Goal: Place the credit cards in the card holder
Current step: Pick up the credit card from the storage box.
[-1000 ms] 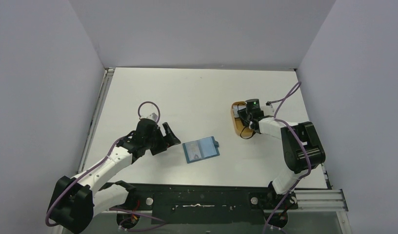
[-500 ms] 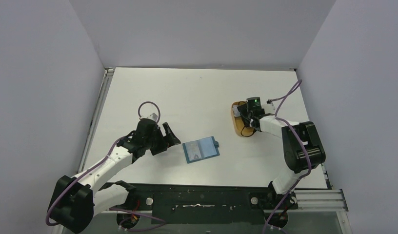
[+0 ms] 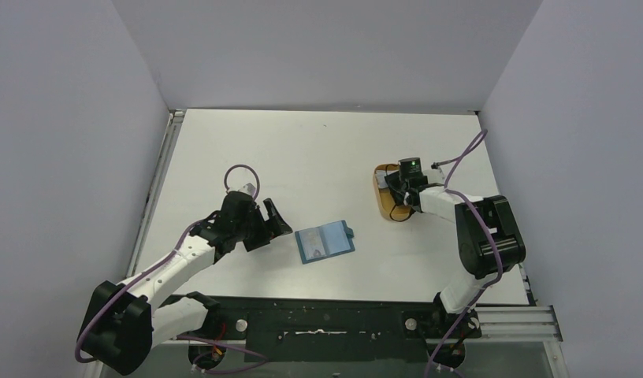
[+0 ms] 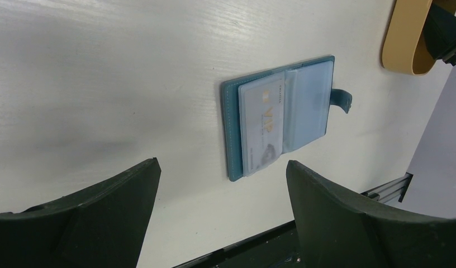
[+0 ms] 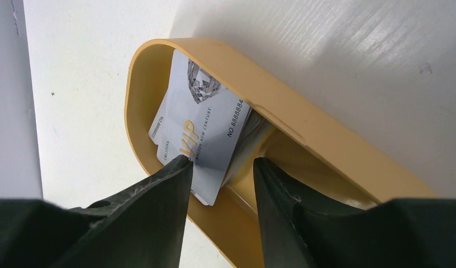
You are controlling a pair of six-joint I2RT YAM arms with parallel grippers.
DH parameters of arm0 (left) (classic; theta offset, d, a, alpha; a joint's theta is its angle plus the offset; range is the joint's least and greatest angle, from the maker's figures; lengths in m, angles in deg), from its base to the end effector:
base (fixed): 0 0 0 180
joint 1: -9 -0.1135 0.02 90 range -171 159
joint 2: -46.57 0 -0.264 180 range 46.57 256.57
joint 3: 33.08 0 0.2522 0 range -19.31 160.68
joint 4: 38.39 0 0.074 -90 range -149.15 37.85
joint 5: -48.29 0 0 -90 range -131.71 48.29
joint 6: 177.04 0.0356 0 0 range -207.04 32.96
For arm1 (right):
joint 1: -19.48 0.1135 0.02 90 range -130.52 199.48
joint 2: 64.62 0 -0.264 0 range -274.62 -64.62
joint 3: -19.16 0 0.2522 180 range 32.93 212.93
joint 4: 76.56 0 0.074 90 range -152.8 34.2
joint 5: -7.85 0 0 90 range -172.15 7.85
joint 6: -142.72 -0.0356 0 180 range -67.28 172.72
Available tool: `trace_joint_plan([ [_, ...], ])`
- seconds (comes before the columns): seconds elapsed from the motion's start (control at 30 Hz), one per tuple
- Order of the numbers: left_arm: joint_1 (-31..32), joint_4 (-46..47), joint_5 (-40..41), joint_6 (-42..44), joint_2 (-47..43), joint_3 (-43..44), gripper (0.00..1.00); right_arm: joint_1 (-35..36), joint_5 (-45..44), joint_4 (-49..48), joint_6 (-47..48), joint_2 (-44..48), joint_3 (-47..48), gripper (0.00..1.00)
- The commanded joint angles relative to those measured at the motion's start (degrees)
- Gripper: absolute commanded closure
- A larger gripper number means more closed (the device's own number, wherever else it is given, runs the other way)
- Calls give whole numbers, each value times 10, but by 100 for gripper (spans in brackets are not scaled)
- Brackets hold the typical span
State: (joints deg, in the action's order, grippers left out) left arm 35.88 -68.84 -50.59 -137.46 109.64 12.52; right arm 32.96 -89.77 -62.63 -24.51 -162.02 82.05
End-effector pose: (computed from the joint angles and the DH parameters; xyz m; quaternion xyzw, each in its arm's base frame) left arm 0.1885 -0.1017 0.1921 -0.1626 0.9166 -0.2800 0.2344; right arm 0.3262 0.0733 0.1506 0.5126 0.7798 0.2082 0.2930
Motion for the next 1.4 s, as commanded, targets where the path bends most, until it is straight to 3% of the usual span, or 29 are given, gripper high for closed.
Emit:
trace_joint_plan([
  [0.0,-2,29,-8,0,0,8,19,-2,-7,-10,4,0,12,57],
  [0.7,-2,31,-10,-4,-4,4,20,-2,2,-28,9,41,-37,72],
  [1.23,0,29,-6,-4,-4,6,20,4,-2,-5,14,96,-36,99],
  [1.37,0,28,-4,-4,-5,7,20,6,-10,18,28,112,-23,100],
])
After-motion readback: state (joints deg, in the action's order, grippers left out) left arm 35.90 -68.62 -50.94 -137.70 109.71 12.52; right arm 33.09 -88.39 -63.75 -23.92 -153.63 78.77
